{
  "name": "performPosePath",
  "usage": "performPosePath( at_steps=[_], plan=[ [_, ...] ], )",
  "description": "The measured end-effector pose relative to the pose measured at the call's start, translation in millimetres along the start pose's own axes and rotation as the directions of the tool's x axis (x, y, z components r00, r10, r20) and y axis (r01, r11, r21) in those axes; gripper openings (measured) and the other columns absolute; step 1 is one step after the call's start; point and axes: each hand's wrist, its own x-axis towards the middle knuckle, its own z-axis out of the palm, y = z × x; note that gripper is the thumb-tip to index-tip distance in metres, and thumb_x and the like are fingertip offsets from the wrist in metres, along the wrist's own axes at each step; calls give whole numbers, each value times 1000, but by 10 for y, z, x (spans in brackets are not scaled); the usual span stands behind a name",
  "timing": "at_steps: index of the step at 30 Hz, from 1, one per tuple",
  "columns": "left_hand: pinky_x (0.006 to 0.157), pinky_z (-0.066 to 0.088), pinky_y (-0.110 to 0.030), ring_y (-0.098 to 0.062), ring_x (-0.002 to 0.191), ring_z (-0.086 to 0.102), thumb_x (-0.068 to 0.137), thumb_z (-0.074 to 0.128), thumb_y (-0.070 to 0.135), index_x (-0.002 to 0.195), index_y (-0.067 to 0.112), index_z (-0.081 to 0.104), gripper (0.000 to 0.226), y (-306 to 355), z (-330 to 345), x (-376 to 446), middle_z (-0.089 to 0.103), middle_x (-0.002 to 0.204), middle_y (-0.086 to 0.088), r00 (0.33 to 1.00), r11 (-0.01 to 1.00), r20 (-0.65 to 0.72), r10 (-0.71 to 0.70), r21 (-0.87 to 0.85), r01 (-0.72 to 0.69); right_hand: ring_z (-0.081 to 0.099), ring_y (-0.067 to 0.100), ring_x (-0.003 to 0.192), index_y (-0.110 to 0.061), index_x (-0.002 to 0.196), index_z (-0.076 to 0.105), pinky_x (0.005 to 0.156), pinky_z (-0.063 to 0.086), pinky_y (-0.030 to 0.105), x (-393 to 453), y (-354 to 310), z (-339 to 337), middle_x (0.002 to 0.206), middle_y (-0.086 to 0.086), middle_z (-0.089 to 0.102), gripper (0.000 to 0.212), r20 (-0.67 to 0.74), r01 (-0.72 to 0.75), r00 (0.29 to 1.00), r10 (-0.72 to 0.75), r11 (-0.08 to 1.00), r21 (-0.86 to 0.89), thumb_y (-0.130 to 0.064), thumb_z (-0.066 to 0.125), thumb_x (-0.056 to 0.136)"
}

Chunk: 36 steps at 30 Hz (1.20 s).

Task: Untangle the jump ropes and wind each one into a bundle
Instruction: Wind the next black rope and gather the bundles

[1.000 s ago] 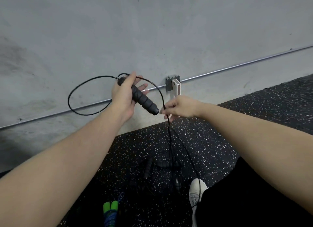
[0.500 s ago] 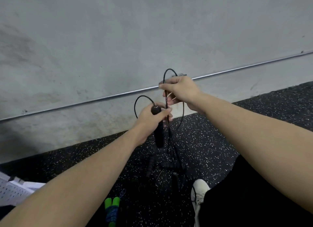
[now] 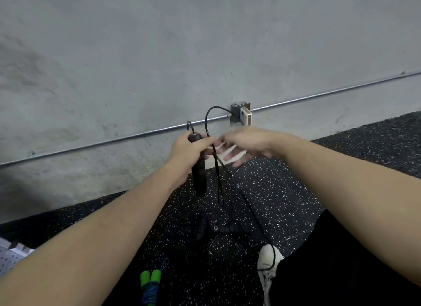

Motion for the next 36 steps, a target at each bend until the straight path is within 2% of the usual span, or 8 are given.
performPosePath(
  at_steps=[3,6,9,15,21,24,32,36],
  plan=[
    [76,52,-28,-15,80,74,92,71,11,96,14,59,13,81,-6,21,79,92,-7,999,995,-45,14,-95,-18,70,10,99,-29,109,69,93,57,38,23,75,58,109,-9,73,16,115,106,990,-88,981,-163,-20,61,98],
    [63,54,-23,-13,75,74,95,69,13,102,13,57,15,141,-8,1,79,89,-3,1000,978,-28,-3,-209,-3,71,5,88,-23,101,77,90,56,34,59,12,96,93,-10,77,11,-22,168,985,-171,979,-112,-22,73,91],
    [72,56,-31,-20,81,75,94,72,17,100,15,57,16,124,-32,-5,78,95,-8,999,972,-39,9,-236,-18,73,13,89,-19,102,76,86,56,35,100,2,145,101,-3,77,12,-71,226,967,-244,955,-194,-18,67,94],
    [76,55,-30,-18,81,77,96,71,19,94,17,58,13,123,-63,-22,76,88,-1,980,983,-192,58,-162,-90,74,9,81,-31,78,71,76,56,23,104,-68,235,84,-4,77,19,-155,291,926,-343,914,-283,-19,68,93],
    [80,60,-38,-22,103,74,91,77,24,96,24,70,8,69,-176,-24,77,102,0,997,998,-35,62,-10,-62,74,18,81,-25,91,69,71,59,31,163,-142,233,89,0,74,20,-170,320,914,-370,911,-260,-20,54,102],
    [86,59,-36,-16,93,75,90,78,20,94,29,71,12,-39,-177,-49,78,94,5,994,987,-42,101,127,-95,74,20,85,-21,94,68,73,61,38,205,-163,211,88,-2,72,16,-165,300,922,-351,915,-270,-21,54,102],
    [72,54,-30,-16,71,67,94,71,12,87,17,63,13,-103,-478,-43,76,83,-3,981,989,-139,132,77,-123,74,29,78,-16,100,47,82,54,45,310,-163,147,74,9,73,14,-298,235,938,-179,958,162,-18,35,107],
    [71,52,-35,-16,63,58,91,64,10,90,12,65,3,-268,-733,82,66,77,-6,956,983,-294,-7,171,59,60,26,53,-17,98,47,60,59,43,315,-253,86,72,9,52,16,-443,245,892,-88,918,310,-14,32,104]
  ],
)
